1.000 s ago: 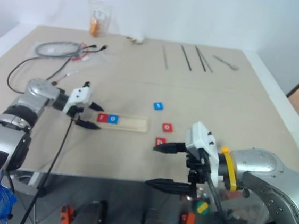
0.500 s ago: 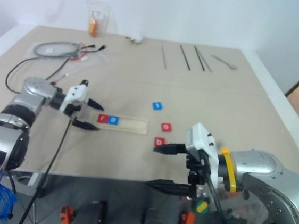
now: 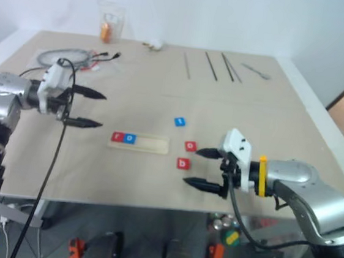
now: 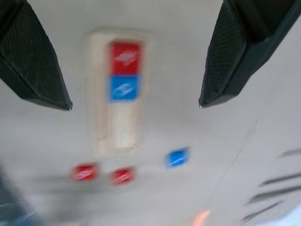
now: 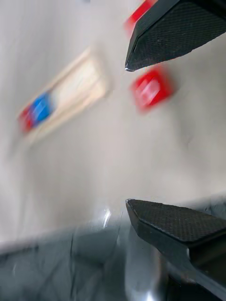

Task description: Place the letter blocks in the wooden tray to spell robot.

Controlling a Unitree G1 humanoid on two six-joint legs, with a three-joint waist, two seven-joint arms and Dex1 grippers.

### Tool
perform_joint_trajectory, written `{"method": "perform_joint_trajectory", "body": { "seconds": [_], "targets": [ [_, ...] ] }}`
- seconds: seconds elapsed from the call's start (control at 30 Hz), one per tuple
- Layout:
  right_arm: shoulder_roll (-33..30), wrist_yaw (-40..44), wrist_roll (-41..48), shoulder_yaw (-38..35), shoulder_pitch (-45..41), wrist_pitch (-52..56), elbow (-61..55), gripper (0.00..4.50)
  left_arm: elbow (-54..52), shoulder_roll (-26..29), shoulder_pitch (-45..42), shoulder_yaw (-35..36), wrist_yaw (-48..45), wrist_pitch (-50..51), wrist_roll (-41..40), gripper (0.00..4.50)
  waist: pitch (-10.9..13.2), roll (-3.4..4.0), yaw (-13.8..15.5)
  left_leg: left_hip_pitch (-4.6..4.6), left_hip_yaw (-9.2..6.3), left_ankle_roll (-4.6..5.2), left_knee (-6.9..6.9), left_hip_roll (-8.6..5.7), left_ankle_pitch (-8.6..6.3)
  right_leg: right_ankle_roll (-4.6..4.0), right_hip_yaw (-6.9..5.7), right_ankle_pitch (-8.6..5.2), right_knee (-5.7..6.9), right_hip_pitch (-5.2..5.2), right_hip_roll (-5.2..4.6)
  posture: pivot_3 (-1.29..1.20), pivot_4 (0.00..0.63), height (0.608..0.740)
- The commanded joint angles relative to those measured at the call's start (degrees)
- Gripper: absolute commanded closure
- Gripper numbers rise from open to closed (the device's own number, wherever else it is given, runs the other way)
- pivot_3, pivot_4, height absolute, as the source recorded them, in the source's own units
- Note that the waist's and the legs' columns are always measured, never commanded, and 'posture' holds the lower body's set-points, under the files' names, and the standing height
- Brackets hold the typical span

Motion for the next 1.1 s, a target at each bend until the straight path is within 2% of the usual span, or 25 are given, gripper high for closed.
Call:
{"method": "perform_joint_trajectory", "body": {
  "seconds": [0.03,0.17,0.3,0.57,1.03,1.07,1.1],
  "targets": [
    [2.12,2.02,-4.79,2.55,-3.07,-4.52,4.23,0.0,-13.81,1.27,8.34,0.13,-0.05,2.66,-3.35,0.02,0.0,-0.01,-0.29,0.0,-0.01,0.0,0.0,0.0,0.0,0.02,0.0,0.0,0.05,-0.02,0.03,0.0,0.15,0.74],
    [4.63,5.49,-9.12,5.88,-6.95,-8.36,11.39,0.0,-21.06,0.32,17.61,2.06,1.36,1.97,-1.83,0.02,0.0,0.0,-0.38,0.12,-0.05,0.01,0.02,0.03,0.01,-0.02,0.11,-0.12,0.31,-0.12,0.22,0.0,0.15,0.74],
    [7.5,8.15,-11.88,7.49,-11.05,-11.2,17.6,0.0,-25.92,-1.23,21.74,4.95,5.58,4.24,-3.25,0.02,0.01,-0.02,-0.39,0.23,-0.05,0.08,0.03,0.03,0.05,-0.16,0.12,-0.06,0.45,-0.11,0.21,0.0,0.15,0.74],
    [13.31,10.93,-16.49,9.94,-14.15,-15.36,26.51,0.0,-32.51,-4.36,26.78,10.97,13.2,7.99,-5.93,0.02,0.01,-0.01,-0.33,0.44,0.02,0.11,0.03,0.01,0.12,-0.23,0.13,0.11,0.43,0.04,0.14,0.0,0.15,0.74],
    [17.18,10.96,-20.39,9.44,-13.66,-18.9,30.65,0.0,-32.32,-6.18,29.93,15.19,17.62,8.2,-5.64,0.02,0.0,-0.03,-0.43,0.59,0.04,0.09,-0.06,0.02,0.11,-0.3,0.19,0.07,0.44,0.01,0.18,0.0,0.15,0.74],
    [17.41,10.85,-20.61,9.31,-13.55,-19.44,30.94,0.56,-32.57,-6.64,30.04,15.48,18.25,8.35,-5.81,0.0,0.0,-0.03,-0.46,0.6,0.05,0.09,-0.06,0.02,0.11,-0.32,0.2,0.09,0.44,0.0,0.17,0.0,0.15,0.74],
    [17.54,10.99,-20.65,9.19,-13.4,-19.69,30.97,0.89,-32.89,-6.99,30.21,15.67,18.73,8.52,-5.92,0.0,0.0,-0.03,-0.46,0.62,0.05,0.09,-0.07,0.02,0.1,-0.34,0.2,0.11,0.43,0.0,0.18,0.0,0.15,0.74]
  ]
}}
